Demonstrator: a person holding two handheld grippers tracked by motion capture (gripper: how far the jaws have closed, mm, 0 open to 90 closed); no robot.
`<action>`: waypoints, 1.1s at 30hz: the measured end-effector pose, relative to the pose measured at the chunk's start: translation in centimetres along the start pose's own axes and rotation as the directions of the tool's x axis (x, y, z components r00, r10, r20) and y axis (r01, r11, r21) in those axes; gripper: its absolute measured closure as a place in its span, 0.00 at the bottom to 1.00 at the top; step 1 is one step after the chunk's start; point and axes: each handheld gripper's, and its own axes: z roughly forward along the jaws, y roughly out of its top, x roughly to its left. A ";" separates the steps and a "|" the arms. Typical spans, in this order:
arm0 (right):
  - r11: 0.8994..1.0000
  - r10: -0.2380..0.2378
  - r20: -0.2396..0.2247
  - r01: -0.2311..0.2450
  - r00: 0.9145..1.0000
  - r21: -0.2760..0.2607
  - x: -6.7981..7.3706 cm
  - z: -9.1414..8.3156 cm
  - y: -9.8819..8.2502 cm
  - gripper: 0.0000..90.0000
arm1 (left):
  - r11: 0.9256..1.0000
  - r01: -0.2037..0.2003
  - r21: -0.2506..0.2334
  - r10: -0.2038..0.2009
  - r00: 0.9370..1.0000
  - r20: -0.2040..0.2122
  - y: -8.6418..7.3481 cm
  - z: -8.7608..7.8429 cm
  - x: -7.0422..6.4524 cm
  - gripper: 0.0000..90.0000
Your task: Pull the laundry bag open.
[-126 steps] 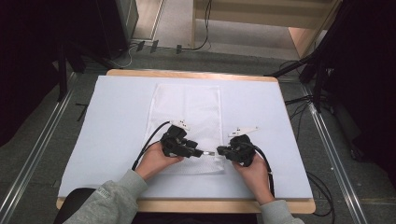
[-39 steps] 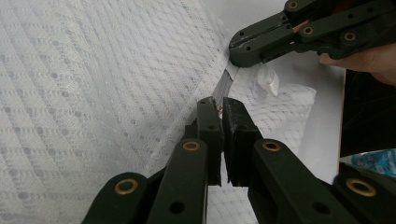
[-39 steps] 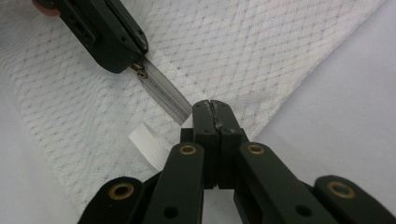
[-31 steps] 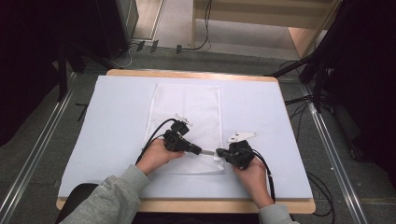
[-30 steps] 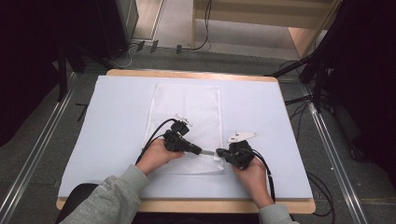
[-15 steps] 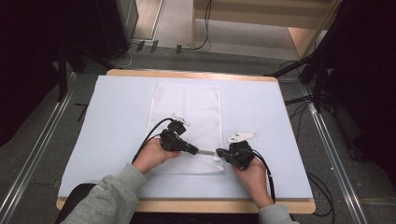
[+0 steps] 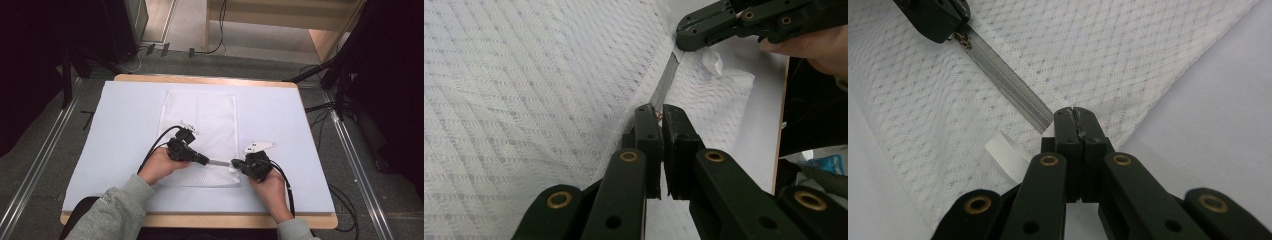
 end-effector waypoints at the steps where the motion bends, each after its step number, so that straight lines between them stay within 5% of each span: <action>1: 1.000 0.000 0.000 0.000 1.000 0.000 0.0 0.0 0.0 1.00 | 1.000 0.000 -0.002 0.000 1.000 0.004 0.0 -0.1 0.1 0.98; 33: 1.000 -0.019 0.002 0.019 1.000 -0.002 0.0 0.0 0.0 1.00 | 1.000 0.025 0.001 -0.025 1.000 0.002 -1.3 -1.8 0.9 0.98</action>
